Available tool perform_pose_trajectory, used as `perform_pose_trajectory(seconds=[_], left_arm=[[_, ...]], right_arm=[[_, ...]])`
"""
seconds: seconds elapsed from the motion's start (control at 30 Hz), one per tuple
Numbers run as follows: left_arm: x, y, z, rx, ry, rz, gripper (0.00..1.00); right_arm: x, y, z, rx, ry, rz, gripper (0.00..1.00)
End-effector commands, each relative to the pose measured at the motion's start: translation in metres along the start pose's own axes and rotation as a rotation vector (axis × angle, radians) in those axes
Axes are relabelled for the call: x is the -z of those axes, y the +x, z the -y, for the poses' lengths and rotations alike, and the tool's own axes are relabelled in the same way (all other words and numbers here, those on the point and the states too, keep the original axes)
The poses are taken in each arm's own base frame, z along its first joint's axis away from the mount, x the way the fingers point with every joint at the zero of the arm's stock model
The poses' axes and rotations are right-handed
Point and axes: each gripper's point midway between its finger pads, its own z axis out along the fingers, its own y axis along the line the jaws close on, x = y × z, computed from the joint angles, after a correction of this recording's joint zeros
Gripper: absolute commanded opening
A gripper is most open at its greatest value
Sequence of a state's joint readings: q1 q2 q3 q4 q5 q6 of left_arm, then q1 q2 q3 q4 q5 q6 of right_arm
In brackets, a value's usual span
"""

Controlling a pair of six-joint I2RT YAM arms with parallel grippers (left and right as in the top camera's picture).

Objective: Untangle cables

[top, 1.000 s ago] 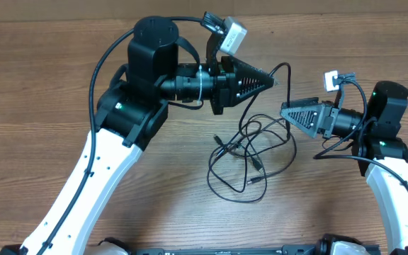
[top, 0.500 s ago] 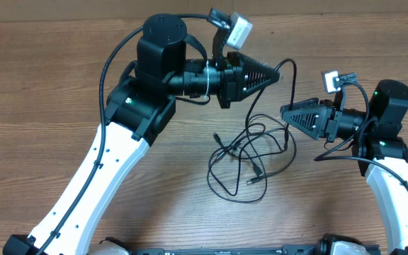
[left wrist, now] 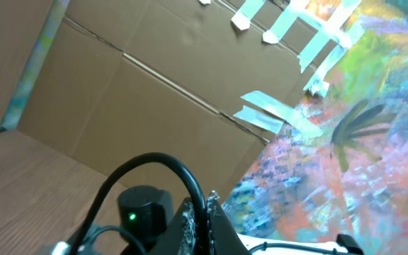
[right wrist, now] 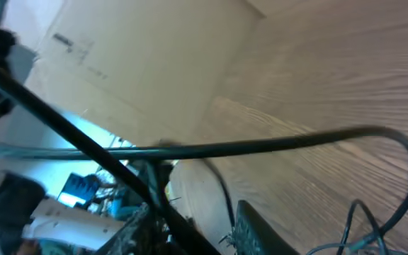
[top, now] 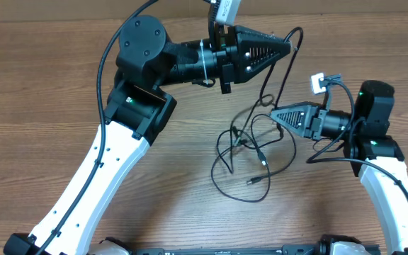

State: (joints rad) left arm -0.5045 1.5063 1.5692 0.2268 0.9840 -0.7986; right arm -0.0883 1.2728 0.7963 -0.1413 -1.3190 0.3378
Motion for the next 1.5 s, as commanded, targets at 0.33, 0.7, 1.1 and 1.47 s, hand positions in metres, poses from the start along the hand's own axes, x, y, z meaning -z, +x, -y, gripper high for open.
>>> perform_pose_trajectory(seconds=[0.33, 0.7, 1.1, 1.47], left_arm=[[0.005, -0.027, 0.032, -0.068, 0.091, 0.073, 0.04], [0.047, -0.065, 0.016, -0.103, 0.027, 0.174, 0.04], [0.123, -0.111, 0.003, -0.139, -0.071, 0.297, 0.04], [0.209, -0.137, -0.016, -0.123, -0.245, 0.373, 0.04]], right_arm=[[0.010, 0.024, 0.078, -0.187, 0.459, 0.021, 0.05], [0.018, 0.037, 0.091, -0.226, 0.544, -0.004, 0.09], [0.019, 0.037, 0.094, -0.227, 0.563, -0.002, 0.09], [0.025, 0.037, 0.102, -0.229, 0.619, 0.006, 0.09]])
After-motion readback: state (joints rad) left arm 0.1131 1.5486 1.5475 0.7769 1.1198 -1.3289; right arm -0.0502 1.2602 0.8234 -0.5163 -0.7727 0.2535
